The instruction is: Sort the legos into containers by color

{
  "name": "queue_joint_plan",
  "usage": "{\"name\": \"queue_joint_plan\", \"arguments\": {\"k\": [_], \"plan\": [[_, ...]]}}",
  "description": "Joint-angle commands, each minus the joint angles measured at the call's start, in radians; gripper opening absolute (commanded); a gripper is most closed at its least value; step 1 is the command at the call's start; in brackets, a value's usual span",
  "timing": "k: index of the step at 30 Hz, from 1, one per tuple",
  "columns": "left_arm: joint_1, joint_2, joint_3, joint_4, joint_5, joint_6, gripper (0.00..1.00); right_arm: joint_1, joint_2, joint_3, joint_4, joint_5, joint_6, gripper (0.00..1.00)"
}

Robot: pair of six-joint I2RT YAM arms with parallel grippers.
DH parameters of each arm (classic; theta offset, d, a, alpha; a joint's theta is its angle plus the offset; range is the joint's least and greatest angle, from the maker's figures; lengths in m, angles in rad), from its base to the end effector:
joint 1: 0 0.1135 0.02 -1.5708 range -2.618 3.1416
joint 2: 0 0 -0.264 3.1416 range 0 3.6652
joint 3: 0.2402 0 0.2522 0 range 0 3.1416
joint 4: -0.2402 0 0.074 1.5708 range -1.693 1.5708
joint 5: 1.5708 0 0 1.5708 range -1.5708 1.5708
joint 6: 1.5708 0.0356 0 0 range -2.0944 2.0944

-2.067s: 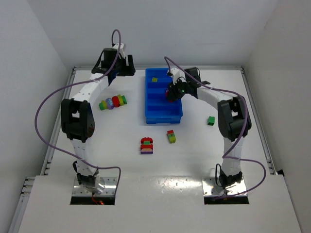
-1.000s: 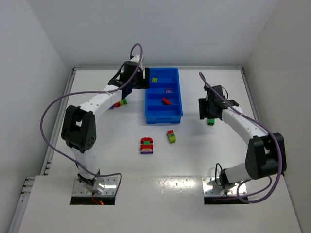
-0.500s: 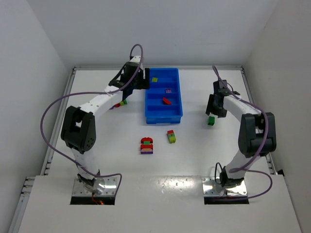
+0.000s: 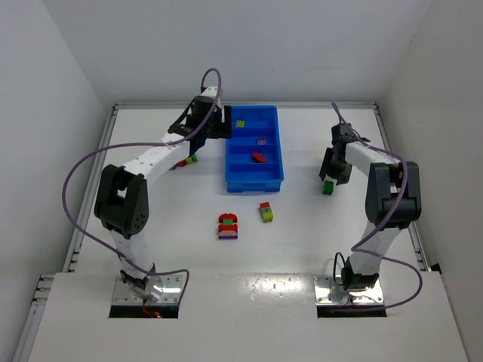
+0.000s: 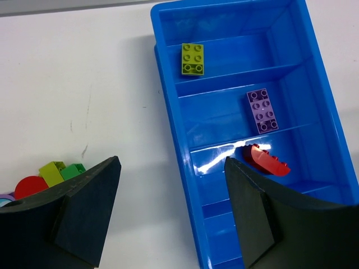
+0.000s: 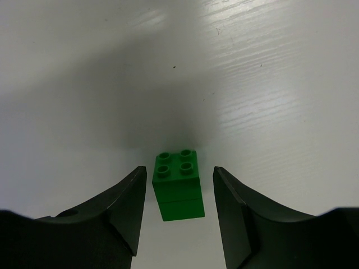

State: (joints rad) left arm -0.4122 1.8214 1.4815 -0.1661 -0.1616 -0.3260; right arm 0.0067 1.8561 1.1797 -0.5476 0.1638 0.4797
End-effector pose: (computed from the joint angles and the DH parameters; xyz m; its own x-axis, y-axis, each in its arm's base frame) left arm 0.3980 -0.1678 0.2913 -0.5060 -0.1237 -0.8536 0.1102 0.9723 -0.2062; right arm 0.3600 -0.0034 0.1576 -0.8118 0.4499 -0.3723 0.4773 0.8785 0.0208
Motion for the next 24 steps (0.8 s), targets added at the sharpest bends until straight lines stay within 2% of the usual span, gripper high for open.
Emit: {"name": "queue_joint_plan", "arguments": {"k": [1,8,12,21,23,24], "plan": [[0.010,0.004,0.020,0.037,0.000,0.007,0.81,-0.005,0.003,0.040,-0.012,-0.015,0.016,0.51],[0.019,0.015,0.049,0.037,0.010,0.007,0.81,-0.005,0.025,0.049,-0.003,-0.015,-0.003,0.47],[0.019,0.026,0.049,0.028,0.010,0.007,0.81,-0.005,0.044,0.058,-0.003,-0.015,-0.024,0.36],[0.029,0.035,0.049,0.028,0.019,0.016,0.81,-0.005,0.045,0.049,-0.003,-0.015,-0.042,0.32],[0.029,0.035,0.049,0.028,0.028,0.016,0.81,-0.005,0.045,0.040,-0.003,-0.015,-0.043,0.22],[0.029,0.035,0.049,0.028,0.042,0.016,0.80,-0.005,0.045,0.040,-0.003,-0.026,-0.043,0.09]]}}
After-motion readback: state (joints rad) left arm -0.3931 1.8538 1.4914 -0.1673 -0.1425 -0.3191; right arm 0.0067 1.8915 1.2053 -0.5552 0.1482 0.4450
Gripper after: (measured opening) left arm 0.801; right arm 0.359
